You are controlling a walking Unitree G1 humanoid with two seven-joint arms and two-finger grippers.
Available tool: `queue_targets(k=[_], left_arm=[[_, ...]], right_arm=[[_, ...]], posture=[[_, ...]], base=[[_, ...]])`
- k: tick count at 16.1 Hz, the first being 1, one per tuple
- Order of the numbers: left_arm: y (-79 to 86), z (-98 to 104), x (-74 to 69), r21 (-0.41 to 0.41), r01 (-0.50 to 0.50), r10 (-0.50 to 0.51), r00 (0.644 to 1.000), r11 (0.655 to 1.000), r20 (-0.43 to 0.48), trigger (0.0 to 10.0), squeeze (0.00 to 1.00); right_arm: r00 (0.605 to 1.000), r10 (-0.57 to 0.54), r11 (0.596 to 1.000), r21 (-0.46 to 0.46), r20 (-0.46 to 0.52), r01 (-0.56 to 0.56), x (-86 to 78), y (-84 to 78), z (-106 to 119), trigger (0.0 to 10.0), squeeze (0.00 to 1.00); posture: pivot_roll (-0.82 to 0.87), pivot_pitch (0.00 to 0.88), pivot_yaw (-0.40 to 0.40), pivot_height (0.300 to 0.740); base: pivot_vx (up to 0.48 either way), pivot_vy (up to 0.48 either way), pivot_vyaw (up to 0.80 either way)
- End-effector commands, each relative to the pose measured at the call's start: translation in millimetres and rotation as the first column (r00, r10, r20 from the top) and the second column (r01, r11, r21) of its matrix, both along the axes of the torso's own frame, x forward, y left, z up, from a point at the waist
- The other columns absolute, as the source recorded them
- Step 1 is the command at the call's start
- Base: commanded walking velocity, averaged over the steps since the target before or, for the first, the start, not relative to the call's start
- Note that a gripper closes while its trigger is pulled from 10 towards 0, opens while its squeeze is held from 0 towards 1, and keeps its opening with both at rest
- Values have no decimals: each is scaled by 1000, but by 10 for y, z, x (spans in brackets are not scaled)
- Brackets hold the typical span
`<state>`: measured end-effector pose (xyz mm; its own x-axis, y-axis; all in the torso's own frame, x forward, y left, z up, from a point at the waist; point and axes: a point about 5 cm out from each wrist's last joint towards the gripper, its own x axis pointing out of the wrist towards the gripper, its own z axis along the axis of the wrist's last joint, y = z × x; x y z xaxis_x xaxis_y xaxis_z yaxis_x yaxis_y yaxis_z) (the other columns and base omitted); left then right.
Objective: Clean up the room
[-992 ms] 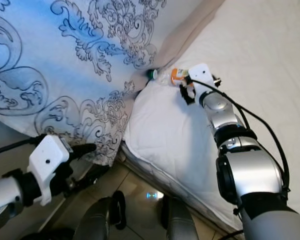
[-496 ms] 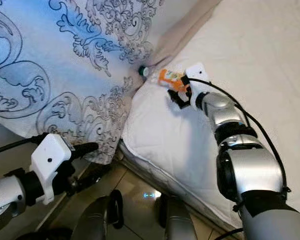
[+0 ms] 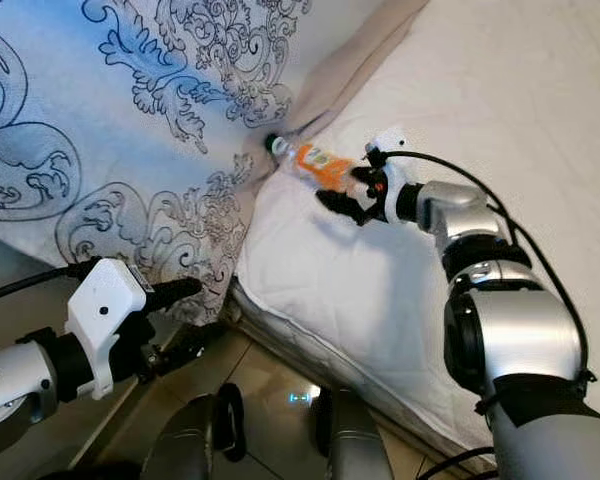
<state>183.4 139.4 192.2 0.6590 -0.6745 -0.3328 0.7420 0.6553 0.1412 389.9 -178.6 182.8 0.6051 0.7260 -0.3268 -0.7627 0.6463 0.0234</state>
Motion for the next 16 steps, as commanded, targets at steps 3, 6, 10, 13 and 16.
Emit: queue_targets(k=[3,6,10,13,16], left_arm=[[9,-29,-33,12,-1,1,1000,1000,-24,10000,0],[-6,-47,-47,9,0,0,1000,1000,-30,10000,0],[-68,-103,-85,8,61,-60,995,998,-83,10000,0],[-84,-172,-181,33,116,-110,983,993,-145,10000,0],[-80,-240,-220,46,114,-104,979,992,-175,10000,0]], right_arm=[[985,173,985,-18,-25,-174,-25,41,166,10000,475],[959,280,957,-63,-35,-282,-62,-16,285,10000,0],[970,242,966,-94,7,-240,10,116,369,10000,0],[954,297,939,-171,-36,-299,-22,157,271,10000,0],[941,318,879,-337,-114,-337,-95,-26,101,10000,0]], posture=[[145,335,21,740],[135,328,11,740],[133,320,7,740],[139,317,3,740],[128,312,-6,740]], base=[[0,0,0],[0,0,0],[0,0,0],[0,0,0],[0,0,0]])
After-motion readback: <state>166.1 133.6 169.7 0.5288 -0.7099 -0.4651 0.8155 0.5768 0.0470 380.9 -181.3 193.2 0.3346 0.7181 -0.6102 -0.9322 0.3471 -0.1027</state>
